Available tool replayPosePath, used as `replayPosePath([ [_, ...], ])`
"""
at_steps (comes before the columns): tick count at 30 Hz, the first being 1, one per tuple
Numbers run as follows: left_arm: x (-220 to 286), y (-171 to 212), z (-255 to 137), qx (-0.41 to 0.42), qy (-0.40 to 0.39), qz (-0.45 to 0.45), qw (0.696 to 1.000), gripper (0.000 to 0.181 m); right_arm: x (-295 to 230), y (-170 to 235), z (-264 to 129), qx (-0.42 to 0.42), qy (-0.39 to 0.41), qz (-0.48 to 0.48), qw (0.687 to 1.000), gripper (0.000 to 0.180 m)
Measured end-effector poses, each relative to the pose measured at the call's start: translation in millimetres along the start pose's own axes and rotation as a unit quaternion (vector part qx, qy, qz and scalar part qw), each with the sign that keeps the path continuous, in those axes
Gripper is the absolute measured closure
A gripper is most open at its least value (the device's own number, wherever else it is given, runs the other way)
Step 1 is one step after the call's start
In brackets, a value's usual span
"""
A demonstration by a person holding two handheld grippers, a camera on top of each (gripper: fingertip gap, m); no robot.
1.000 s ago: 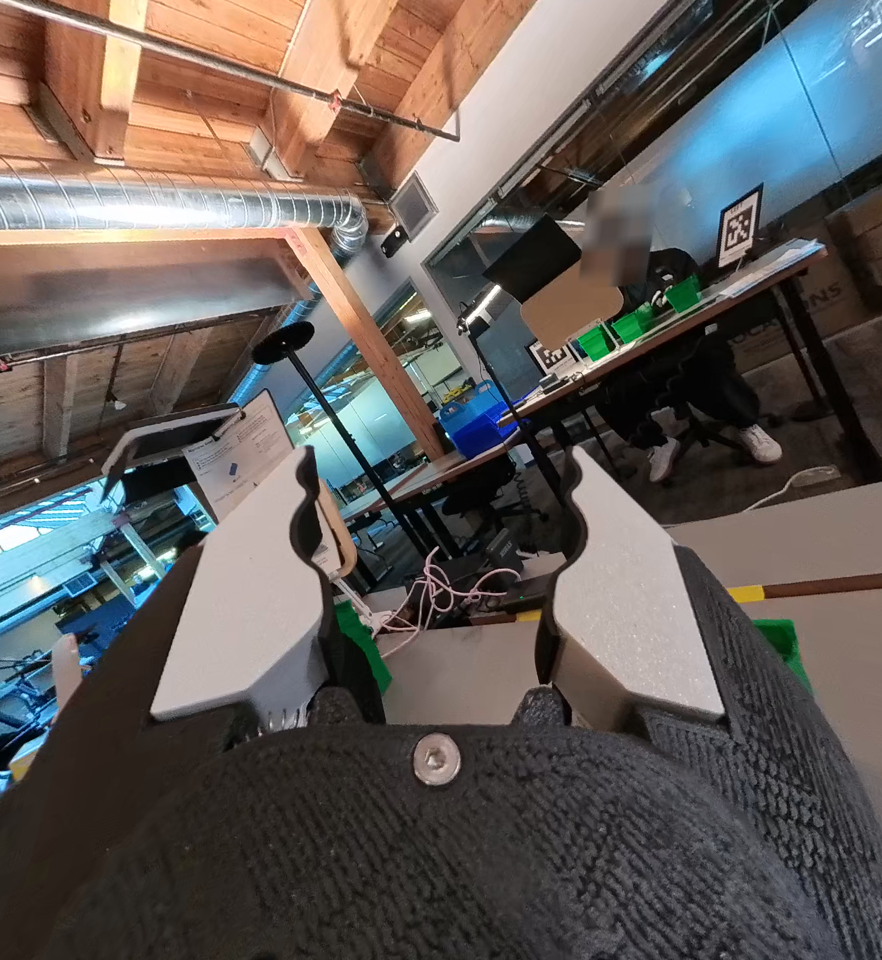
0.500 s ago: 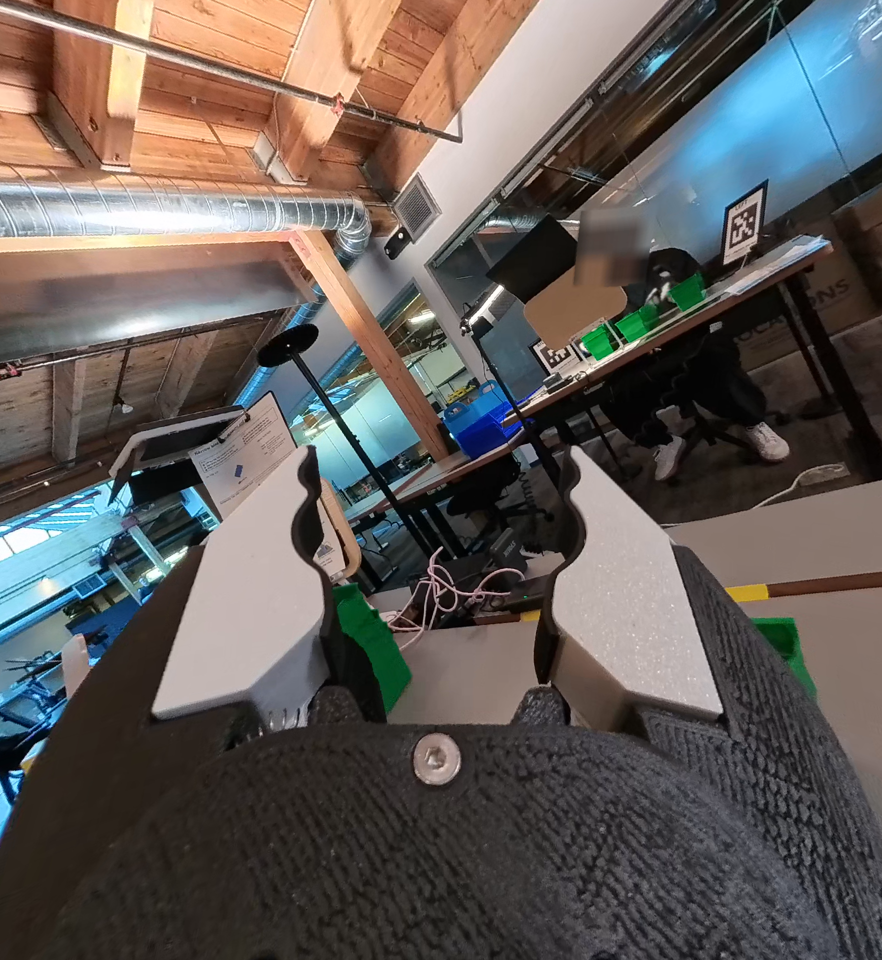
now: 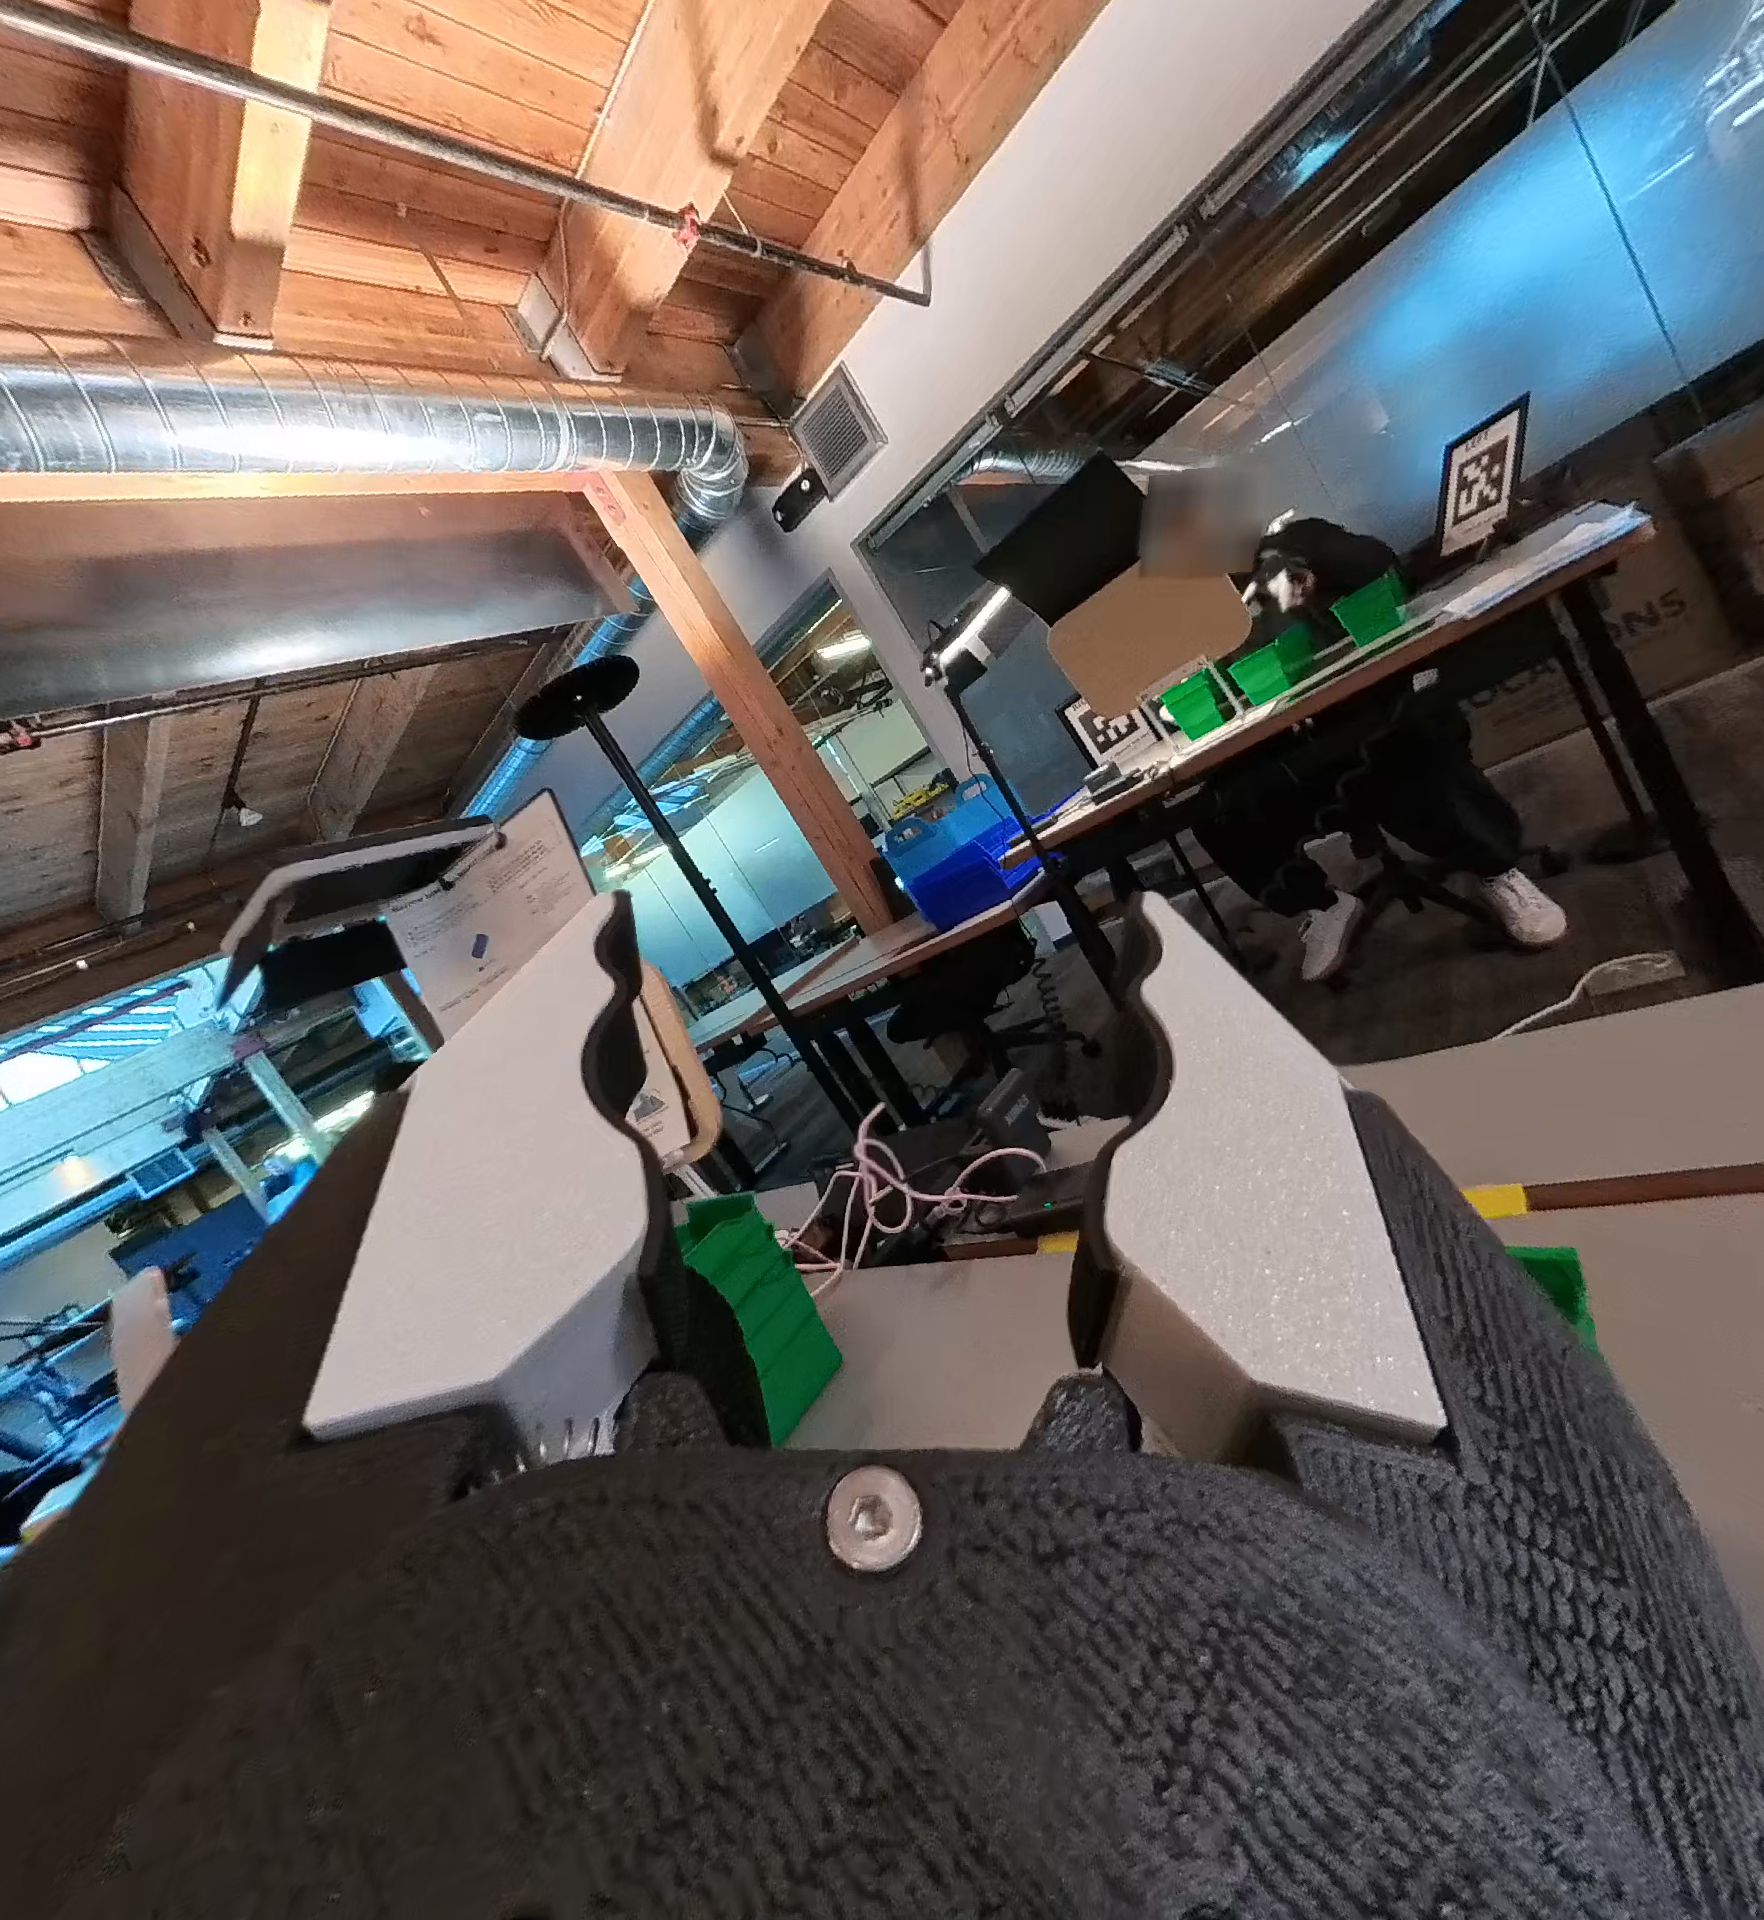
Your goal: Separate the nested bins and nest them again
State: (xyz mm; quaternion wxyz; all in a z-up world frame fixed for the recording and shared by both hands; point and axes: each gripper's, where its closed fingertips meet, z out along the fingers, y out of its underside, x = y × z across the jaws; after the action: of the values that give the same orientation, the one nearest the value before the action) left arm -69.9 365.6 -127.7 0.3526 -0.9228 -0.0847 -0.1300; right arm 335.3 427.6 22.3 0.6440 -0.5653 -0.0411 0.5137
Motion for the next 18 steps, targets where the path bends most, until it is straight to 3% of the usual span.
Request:
replayPosePath([
  [6, 192.3, 16.9, 90.7, -0.071, 0.128, 0.003, 0.989, 0.021, 7.6, -31.2, -31.2, 0.045, 0.092, -0.083, 0.991, 0.088],
  [11, 308.5, 51.5, 150.2, -0.16, 0.136, 0.052, 0.976, 0.021, 13.0, -63.6, -70.9, 0.102, 0.133, -0.102, 0.981, 0.088],
  [18, 345.6, 111.9, 195.9, -0.255, -0.015, 0.137, 0.957, 0.021, 28.0, -93.5, -117.5, 0.157, 0.19, -0.12, 0.962, 0.089],
])
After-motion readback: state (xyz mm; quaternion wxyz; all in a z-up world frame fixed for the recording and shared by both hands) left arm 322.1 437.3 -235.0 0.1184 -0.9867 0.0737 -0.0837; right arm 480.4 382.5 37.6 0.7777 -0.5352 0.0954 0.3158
